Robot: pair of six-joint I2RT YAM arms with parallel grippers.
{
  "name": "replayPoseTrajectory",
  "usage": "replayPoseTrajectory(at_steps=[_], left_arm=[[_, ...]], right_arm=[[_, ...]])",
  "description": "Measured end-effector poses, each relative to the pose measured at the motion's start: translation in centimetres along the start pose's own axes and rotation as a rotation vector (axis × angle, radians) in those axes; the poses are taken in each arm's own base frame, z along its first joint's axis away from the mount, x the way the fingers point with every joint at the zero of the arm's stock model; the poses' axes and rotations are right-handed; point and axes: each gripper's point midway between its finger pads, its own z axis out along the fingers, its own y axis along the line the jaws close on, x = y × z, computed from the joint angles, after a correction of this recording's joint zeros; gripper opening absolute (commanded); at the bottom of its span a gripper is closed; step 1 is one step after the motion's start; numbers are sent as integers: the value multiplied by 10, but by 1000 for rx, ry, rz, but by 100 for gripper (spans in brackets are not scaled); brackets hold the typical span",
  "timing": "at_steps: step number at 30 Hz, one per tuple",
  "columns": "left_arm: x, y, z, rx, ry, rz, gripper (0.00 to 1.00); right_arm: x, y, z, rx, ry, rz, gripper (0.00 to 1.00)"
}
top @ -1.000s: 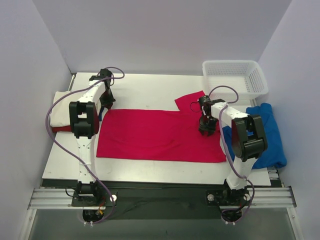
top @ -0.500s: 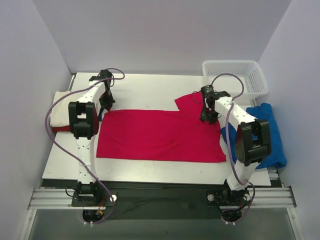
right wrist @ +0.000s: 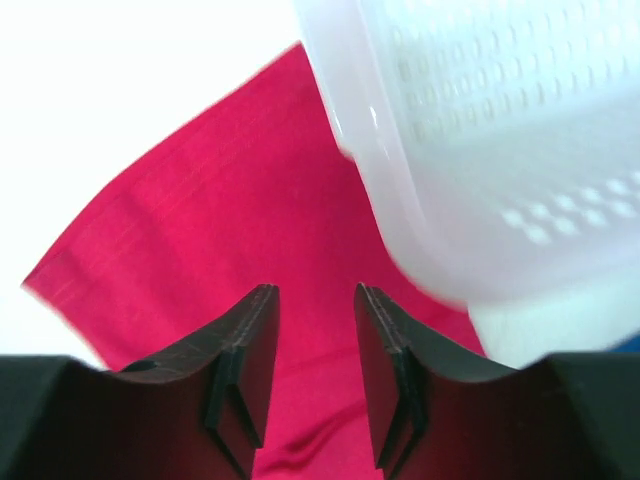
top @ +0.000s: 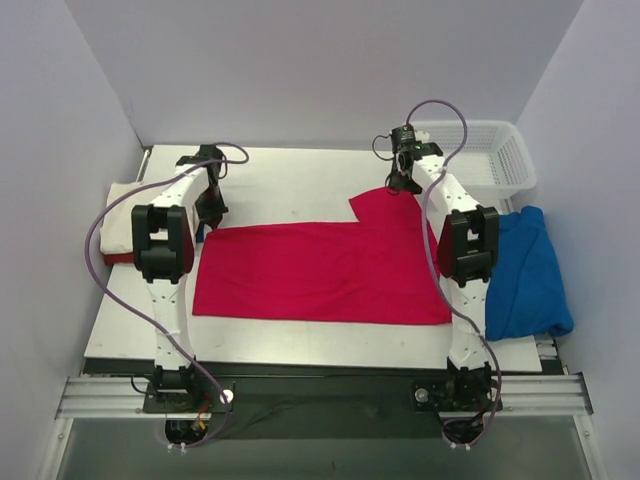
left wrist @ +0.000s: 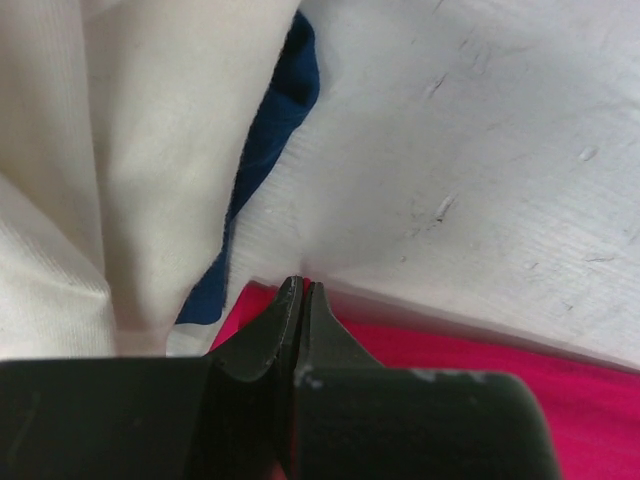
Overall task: Fold and stack the t-shirts
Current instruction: Grap the side of the flattened tshirt furthest away from the robot with both arms
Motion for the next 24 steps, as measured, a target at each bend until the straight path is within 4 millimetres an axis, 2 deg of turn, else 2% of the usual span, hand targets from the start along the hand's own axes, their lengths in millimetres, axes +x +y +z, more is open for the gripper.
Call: replayPoseTrajectory(at_steps=[3,7,14,24], left_arm=[[5,4,1,-18,13,4,0],[7,8,2,-38,16,7,0],[13,17,1,-68,27,11,0],[29,35,6,-106,70,0,0]], right_arm=[[-3,6,26,6,8,-38,40],[-13,11,43,0,-15,-69,42],[-41,22,53,-47,-96,-52,45],[-40,39,63,-139,-72,-4,44]])
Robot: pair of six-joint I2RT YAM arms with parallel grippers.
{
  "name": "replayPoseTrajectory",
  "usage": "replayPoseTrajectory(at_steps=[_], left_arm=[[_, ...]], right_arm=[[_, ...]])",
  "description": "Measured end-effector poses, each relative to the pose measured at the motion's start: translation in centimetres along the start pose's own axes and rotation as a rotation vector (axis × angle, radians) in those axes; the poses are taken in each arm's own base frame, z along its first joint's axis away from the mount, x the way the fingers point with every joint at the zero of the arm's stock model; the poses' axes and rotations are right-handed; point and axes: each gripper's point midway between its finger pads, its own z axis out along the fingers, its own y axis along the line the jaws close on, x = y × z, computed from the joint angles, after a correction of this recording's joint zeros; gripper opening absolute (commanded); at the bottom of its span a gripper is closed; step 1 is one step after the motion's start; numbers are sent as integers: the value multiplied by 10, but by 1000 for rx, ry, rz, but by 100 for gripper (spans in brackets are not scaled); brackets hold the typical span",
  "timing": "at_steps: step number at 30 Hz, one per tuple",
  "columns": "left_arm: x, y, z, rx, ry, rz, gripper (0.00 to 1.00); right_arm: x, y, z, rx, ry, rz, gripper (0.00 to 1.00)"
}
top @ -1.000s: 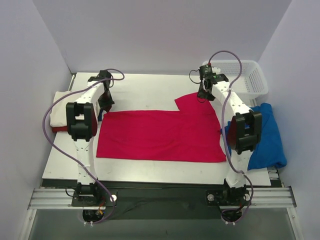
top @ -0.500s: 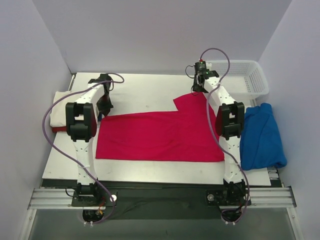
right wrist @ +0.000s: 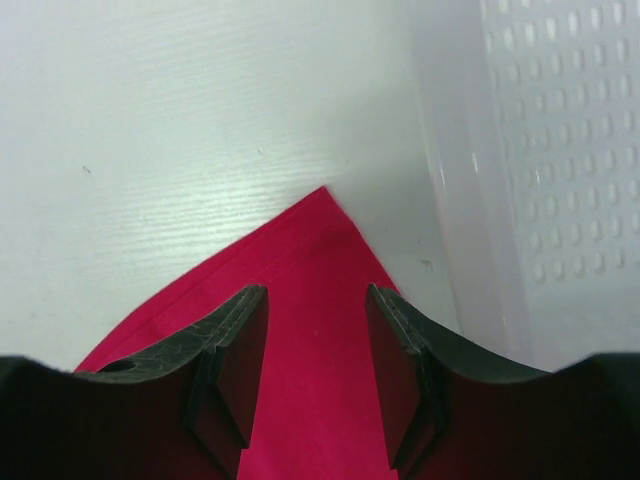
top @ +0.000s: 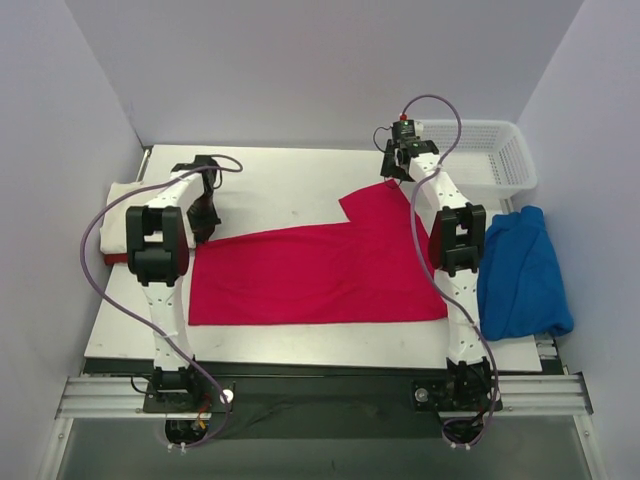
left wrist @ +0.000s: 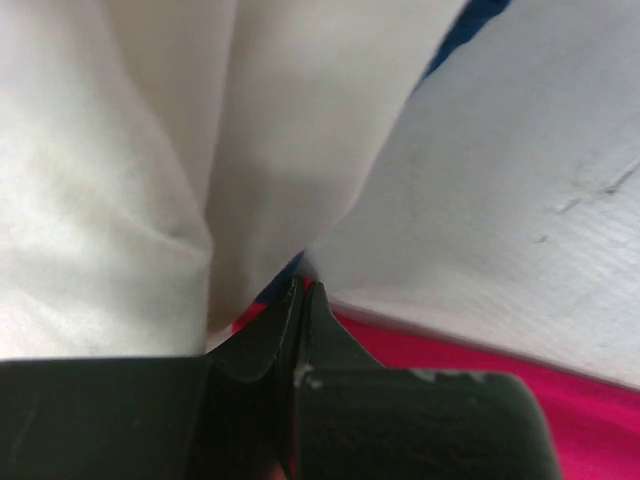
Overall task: Fold and stack the t-shirts
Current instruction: Grap the side of the flattened tshirt furthest away from the robot with both arms
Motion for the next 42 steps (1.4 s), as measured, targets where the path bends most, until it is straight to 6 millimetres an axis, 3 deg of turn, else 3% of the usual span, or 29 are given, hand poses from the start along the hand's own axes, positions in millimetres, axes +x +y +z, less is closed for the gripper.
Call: replayPoseTrajectory(at_steps=[13,22,33,42], left_arm=[[8,12,-8,-1,8,-19,0],[23,13,-6,11,42,-14,0],[37,20,-35,72,14,-38,0],[53,18,-28,97,49,-32,0]], right_arm=[[4,10,31,-49,9,34,41],[8,11,27,-49,40,55,39],[13,14,31,-58,67,86,38],[21,17,35,-67,99,97,34]])
